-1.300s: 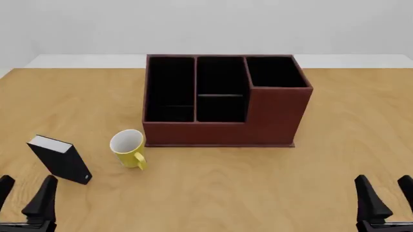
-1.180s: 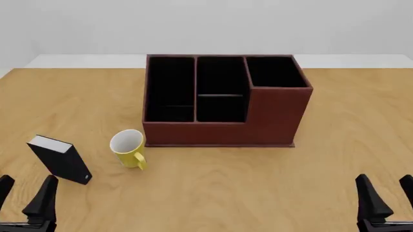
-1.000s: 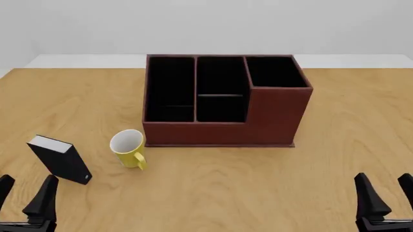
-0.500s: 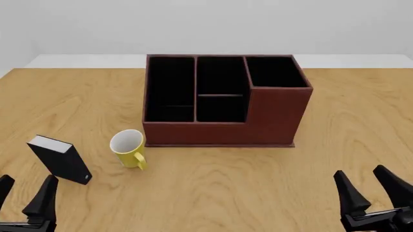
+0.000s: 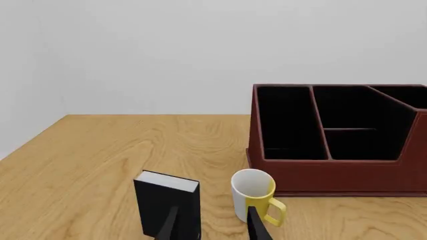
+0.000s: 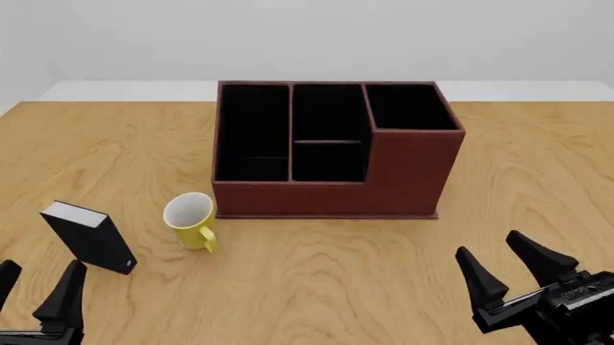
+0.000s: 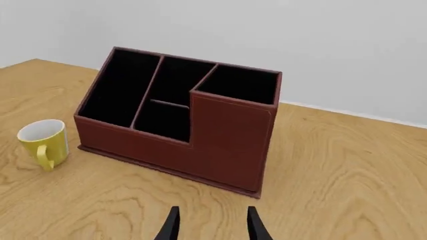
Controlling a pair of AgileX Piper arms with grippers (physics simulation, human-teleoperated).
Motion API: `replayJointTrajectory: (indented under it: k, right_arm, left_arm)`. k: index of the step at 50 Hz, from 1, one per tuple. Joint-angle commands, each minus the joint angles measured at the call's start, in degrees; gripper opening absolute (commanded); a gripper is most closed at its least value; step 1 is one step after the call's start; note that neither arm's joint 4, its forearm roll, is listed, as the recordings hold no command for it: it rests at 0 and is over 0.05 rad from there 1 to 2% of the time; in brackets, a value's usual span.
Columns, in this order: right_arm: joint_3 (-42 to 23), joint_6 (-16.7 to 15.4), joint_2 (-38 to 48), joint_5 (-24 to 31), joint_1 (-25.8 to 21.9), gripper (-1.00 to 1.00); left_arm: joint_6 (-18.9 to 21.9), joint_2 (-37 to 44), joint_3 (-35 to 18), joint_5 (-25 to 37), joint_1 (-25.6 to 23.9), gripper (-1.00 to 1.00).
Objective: Pick up the yellow and white mug and place it to the right of the caddy.
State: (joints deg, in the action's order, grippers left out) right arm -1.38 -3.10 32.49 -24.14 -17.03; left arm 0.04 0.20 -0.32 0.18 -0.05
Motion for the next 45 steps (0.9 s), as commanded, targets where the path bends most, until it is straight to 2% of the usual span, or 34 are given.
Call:
replayJointTrajectory:
  k: [1, 9, 11, 28, 36, 45]
  right_arm:
    - [-0.71, 1.02, 7.68, -5.87, -3.67, 1.0]
    - [-1.8, 0.33, 9.61, -6.89, -5.0, 1.0]
    - [-2.29, 0.01, 11.04, -7.44, -6.75, 1.0]
    - [-4.83, 0.14, 16.95, -11.58, -8.62, 1.0]
    - [-5.64, -0.52, 23.72, -16.9, -10.5, 1.0]
    - [-7.27, 0.38, 31.05, -22.02, -12.77, 1.0]
  left_arm:
    - [0.01, -0.03, -0.02, 0.06, -0.02, 1.0]
    - [0.01, -0.03, -0.02, 0.06, -0.01, 1.0]
    - [-0.04, -0.04, -0.02, 0.05, 0.03, 1.0]
    - [0.03, -0.04, -0.02, 0.04, 0.0, 1.0]
    - [-0.04, -0.03, -0.02, 0.05, 0.0, 1.0]
    - [0.0, -0.03, -0.02, 0.05, -0.01, 1.0]
